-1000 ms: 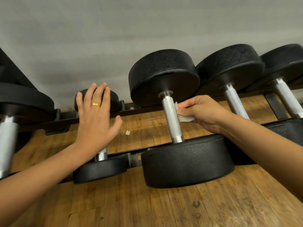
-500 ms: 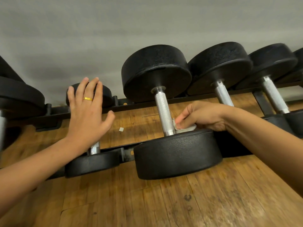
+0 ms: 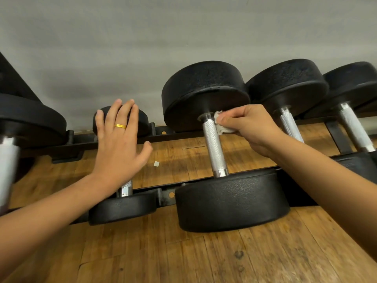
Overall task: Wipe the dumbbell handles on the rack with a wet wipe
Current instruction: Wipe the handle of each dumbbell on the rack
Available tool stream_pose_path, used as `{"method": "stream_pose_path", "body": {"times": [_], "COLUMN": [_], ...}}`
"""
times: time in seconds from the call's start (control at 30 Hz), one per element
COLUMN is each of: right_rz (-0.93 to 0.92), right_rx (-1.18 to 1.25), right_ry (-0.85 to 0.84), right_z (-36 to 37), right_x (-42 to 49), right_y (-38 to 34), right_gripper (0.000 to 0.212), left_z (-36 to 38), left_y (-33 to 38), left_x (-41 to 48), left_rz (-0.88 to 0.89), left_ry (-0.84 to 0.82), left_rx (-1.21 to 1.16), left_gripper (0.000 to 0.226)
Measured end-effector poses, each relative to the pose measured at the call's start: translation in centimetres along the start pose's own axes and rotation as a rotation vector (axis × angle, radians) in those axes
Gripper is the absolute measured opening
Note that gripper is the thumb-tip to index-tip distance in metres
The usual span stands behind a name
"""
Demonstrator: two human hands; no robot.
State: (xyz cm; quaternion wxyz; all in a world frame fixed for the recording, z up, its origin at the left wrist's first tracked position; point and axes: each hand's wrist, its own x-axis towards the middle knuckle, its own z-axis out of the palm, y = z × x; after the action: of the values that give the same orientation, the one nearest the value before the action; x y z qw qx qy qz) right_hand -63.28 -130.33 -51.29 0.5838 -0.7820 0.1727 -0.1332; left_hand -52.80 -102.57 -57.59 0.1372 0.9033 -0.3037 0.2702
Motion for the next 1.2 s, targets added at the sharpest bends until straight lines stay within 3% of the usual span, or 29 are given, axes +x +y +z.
{"method": "stream_pose_path", "body": {"times": [0.13,0.3,0.5,0.63,0.83,1.03,1.2], "right_rz": [-0.062,-0.185,-0.055,-0.1,0.008,-0.055,0.155], "right_rx": [-0.164,-0.256,-0.279,-0.277,-0.381,-0.406,-0.355], "right_ry": [-0.076,0.069,-0.002,0.074,-0.142,-0.075,-0.256], "right_z": [-0.2,0.7,0.1,0.8,-0.7,0.0,-1.1], "right_x": [-1.0,-0.3,-1.0,-0.6,-2.7,-2.8,-4.2], "right_y": [-0.6,-1.0,-0.6,-0.9,-1.3,-1.4,-1.7], "right_gripper": [0.007,0.001,0.004,0.005,0.005,0.004,0.008], "left_z": [0.0,0.1,0.0,0.0,0.0,0.2,0.1], "left_y": [0.0,0.1,0.2,0.1,0.3,0.0,0.1], "left_x": [0.0,0.0,0.0,0.0,0.1,0.0,0.1], "left_rz": [-0.004,-0.003,-0.003,-0.01,-0.007,-0.008,-0.008], "left_ry": [0.007,0.014,0.008,0.004,0.006,0.001,0.005], "left_rx": [-0.01,-0.005,-0.002,0.015,0.024,0.04,0.037], "left_gripper": [0.08,0.08,0.08,0.08,0.08,0.08,0.08]}}
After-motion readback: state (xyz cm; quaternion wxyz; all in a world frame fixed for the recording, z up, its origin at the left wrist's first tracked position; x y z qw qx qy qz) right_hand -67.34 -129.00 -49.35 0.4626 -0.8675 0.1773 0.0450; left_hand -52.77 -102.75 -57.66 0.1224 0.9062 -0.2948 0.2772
